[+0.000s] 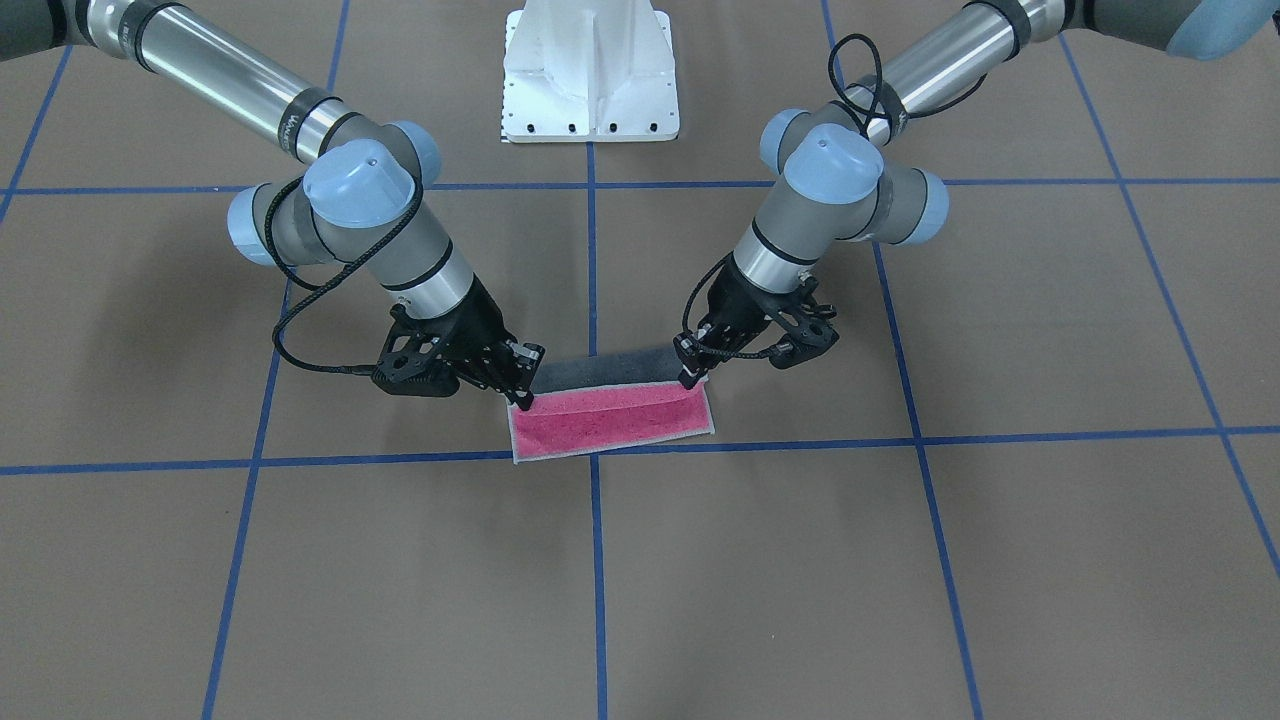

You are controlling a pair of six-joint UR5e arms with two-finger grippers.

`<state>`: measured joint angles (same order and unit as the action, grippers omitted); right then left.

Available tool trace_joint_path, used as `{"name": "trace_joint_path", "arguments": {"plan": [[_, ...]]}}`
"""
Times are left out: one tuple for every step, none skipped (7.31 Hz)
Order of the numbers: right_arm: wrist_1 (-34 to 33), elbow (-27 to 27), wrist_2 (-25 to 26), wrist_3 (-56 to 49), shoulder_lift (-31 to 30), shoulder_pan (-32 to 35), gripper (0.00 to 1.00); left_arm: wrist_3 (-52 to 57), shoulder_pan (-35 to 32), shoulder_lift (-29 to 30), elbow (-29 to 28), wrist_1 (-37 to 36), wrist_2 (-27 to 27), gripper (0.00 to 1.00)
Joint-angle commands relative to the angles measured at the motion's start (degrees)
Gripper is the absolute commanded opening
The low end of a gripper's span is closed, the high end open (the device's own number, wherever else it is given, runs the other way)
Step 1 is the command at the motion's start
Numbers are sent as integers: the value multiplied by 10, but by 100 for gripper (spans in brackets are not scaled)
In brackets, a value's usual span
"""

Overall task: Fold towel twice with both arms
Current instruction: 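Fold the lifted edge with both grippers over toward the far edge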

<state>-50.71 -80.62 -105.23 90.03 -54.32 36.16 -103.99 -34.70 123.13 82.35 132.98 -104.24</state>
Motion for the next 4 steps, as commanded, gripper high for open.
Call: {"name": "trace_joint_path", "arguments": {"plan": [[38, 24, 6, 1, 0, 0, 0, 1, 0, 0, -1, 0, 0, 0], [40, 24, 6, 1, 1, 0, 0, 0, 0, 0, 0, 0, 0, 0], [39, 24, 6, 1, 4, 0, 0, 0, 0, 1, -1, 0, 0, 0], [39, 24, 6, 1, 9, 0, 0, -1, 1, 4, -1, 0, 1, 0]]}}
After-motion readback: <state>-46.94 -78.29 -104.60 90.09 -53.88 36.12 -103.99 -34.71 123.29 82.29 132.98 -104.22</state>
